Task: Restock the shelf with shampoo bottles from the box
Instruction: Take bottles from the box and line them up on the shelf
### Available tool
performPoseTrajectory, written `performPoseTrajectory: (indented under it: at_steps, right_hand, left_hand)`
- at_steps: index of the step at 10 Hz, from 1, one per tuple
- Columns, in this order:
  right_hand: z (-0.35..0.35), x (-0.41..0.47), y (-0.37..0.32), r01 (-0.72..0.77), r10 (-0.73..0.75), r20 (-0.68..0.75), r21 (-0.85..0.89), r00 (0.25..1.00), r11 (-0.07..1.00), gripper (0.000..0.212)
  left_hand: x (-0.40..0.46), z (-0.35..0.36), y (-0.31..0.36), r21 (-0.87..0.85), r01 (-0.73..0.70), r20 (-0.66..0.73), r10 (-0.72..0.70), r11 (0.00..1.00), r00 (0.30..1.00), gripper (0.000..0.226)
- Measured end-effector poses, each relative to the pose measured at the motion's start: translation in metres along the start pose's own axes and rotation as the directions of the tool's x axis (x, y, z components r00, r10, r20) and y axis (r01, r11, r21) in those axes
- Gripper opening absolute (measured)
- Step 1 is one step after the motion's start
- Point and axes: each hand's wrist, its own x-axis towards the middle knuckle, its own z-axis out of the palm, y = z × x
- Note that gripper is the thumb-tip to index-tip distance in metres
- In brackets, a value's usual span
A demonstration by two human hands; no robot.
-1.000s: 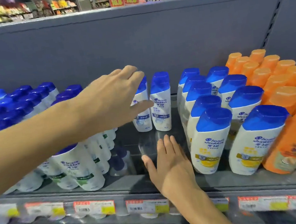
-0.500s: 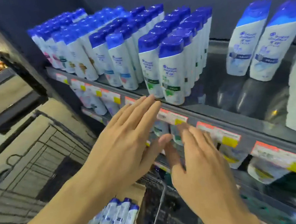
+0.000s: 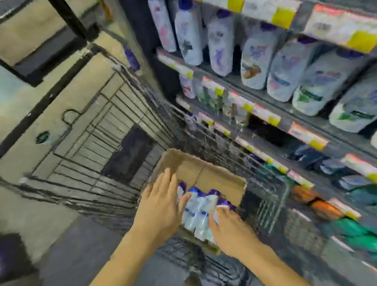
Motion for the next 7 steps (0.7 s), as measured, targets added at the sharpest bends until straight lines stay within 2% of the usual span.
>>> performPoseTrajectory:
  at_steps: [1,2,3,4,5,6,7]
  right_hand:
    - [0.041,0.058,-0.017,-0.14,0.142,0.107,-0.027,0.984,0.99,0.043]
    - [0.097,0.129,0.004,-0.286,0.278,0.11,0.063,0.954,0.956,0.043]
    - [0.126,0.179,0.017,-0.405,0.404,0.03,0.078,0.914,0.911,0.042]
    - [0.155,0.23,0.034,-0.504,0.545,-0.187,0.227,0.817,0.833,0.06]
    - [0.169,0.273,0.047,-0.572,0.607,-0.297,0.202,0.737,0.795,0.054]
    - [0.176,0.299,0.053,-0.626,0.62,-0.375,0.121,0.69,0.77,0.06]
    - [0.179,0.31,0.057,-0.68,0.67,-0.348,0.113,0.656,0.724,0.063]
  left_hand:
    - [0.045,0.059,-0.047,-0.035,-0.035,0.136,0.04,0.999,0.99,0.089]
    - [0.085,0.119,-0.08,-0.025,-0.089,0.301,0.092,0.996,0.949,0.09]
    - [0.126,0.176,-0.096,-0.012,-0.098,0.427,0.094,0.995,0.899,0.067]
    - [0.159,0.234,-0.103,0.014,-0.154,0.492,0.127,0.988,0.861,0.066]
    - [0.182,0.285,-0.102,0.042,-0.22,0.503,0.17,0.975,0.848,0.066]
    - [0.195,0.322,-0.097,0.008,-0.249,0.487,0.214,0.968,0.847,0.06]
    - [0.196,0.341,-0.093,-0.06,-0.307,0.271,0.311,0.95,0.911,0.058]
